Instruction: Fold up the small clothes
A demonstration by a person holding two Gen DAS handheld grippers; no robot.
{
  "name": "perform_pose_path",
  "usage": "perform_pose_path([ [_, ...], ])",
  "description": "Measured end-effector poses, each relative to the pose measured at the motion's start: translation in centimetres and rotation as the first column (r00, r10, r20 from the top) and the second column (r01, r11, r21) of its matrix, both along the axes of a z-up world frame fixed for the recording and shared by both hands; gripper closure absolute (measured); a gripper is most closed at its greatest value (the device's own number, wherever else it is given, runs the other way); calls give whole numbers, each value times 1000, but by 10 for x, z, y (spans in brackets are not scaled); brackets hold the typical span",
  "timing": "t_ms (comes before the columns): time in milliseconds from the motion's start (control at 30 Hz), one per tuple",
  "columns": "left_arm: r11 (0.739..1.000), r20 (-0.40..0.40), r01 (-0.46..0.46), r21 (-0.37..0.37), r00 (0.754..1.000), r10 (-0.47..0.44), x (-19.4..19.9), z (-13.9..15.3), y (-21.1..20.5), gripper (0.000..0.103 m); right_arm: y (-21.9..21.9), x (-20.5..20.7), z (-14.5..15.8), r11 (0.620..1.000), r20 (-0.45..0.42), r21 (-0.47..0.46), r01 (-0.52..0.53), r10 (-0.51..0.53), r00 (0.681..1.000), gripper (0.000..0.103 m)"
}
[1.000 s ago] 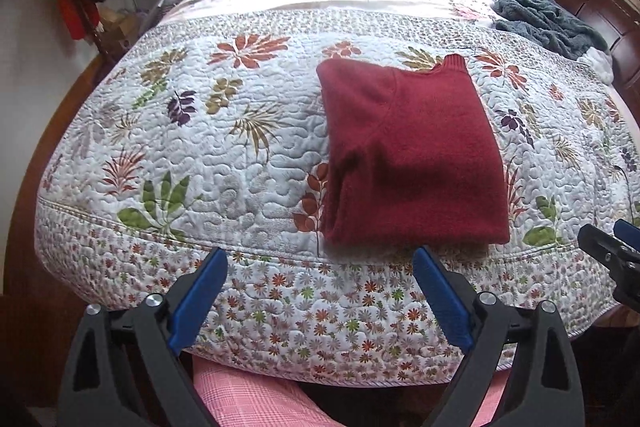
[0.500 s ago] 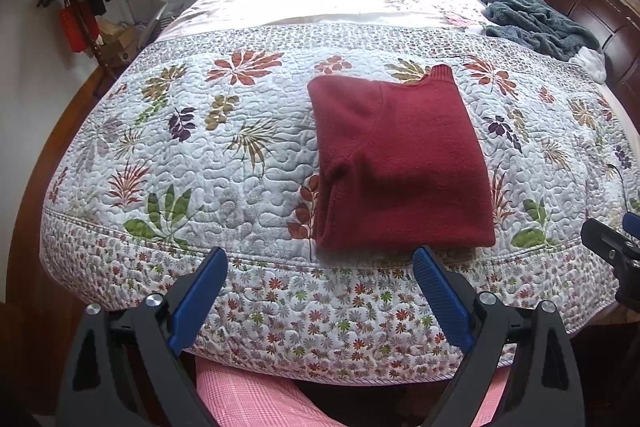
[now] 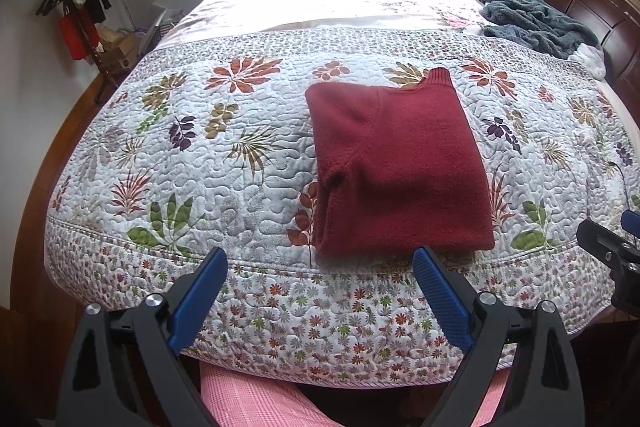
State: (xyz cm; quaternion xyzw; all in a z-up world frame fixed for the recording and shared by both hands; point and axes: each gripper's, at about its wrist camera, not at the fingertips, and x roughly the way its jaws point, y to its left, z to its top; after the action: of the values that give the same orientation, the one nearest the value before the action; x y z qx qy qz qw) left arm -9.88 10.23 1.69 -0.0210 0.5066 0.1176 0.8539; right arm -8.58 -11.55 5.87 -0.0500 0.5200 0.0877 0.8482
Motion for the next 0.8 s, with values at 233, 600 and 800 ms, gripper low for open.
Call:
perform_pose_path([
  [233,1000,-1,0,3,1000,0,2,-2,0,9,-1,2,-3,1000,8,-1,2,-2,1000,3],
  [600,1000,-4,-4,-3,1000,4,2,-4,1,9,-1,6,-8,1000,-11,4,10,-10,1000,3],
  [800,1000,-4,-6,-2,1000,6,2,-5,1,9,1,4,-10,1000,-17,-3,11,-11,1000,3],
])
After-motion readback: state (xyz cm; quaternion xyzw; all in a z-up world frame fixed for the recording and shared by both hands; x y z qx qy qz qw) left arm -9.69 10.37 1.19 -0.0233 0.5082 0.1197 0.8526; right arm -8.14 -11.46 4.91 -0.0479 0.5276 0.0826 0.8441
